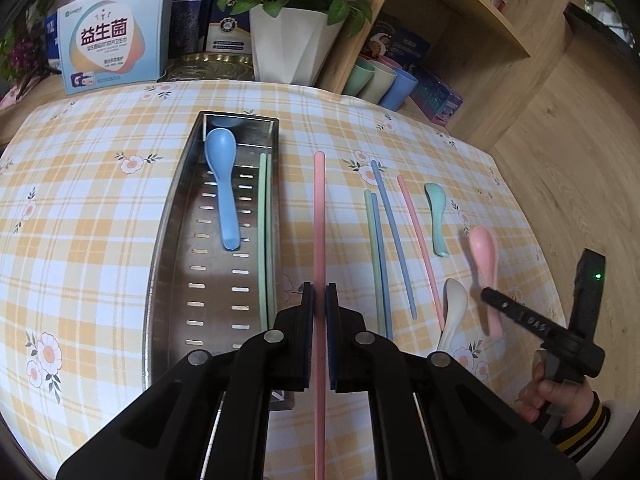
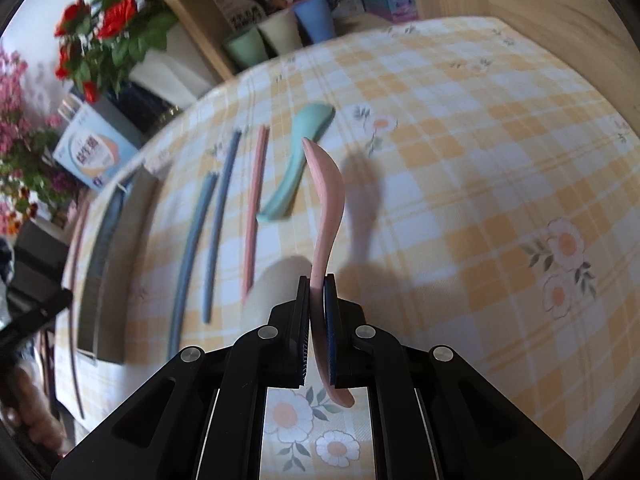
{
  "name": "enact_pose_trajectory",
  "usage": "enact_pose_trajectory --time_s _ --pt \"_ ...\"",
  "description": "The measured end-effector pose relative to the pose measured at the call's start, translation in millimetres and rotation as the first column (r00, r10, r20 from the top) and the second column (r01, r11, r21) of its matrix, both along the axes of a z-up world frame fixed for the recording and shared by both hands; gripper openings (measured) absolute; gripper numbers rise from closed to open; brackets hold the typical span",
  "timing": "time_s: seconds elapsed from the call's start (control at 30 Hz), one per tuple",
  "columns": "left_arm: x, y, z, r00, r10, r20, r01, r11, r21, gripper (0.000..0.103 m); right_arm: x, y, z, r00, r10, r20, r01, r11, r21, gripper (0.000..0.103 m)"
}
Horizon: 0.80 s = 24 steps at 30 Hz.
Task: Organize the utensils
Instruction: 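Carry the pink chopstick into the caddy with the left tool while the right tool grasps the pink spoon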
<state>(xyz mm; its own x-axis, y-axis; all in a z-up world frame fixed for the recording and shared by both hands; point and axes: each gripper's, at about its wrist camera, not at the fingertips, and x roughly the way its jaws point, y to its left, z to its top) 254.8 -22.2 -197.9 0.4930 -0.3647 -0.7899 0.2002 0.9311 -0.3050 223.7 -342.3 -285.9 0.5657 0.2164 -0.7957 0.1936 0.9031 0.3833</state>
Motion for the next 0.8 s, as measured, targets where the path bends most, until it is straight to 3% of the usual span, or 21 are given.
enact_pose_trajectory --time_s 0.23,0.5,0.67,0.8 --pt "34 35 6 0.995 0.092 -0.031 -0.093 0.995 -0.035 0.006 6 -8 31 0.996 -0.018 0.092 0.014 0.999 0.046 0.007" --pt "99 35 -24 0.986 0.077 -0.146 -0.078 0.997 -0.001 0.006 8 -5 42 0.992 -0.002 0.124 -0.008 0.997 0.080 0.007" --pt "114 27 -47 0.981 0.072 -0.182 -0.060 0.996 0.067 0.006 0 -14 40 0.993 -0.022 0.112 0.012 0.996 0.084 0.007" --pt "117 25 -52 0.980 0.058 -0.189 -0.043 0.996 0.081 0.006 -3 -22 38 0.994 -0.045 0.097 0.036 0.995 0.088 0.007"
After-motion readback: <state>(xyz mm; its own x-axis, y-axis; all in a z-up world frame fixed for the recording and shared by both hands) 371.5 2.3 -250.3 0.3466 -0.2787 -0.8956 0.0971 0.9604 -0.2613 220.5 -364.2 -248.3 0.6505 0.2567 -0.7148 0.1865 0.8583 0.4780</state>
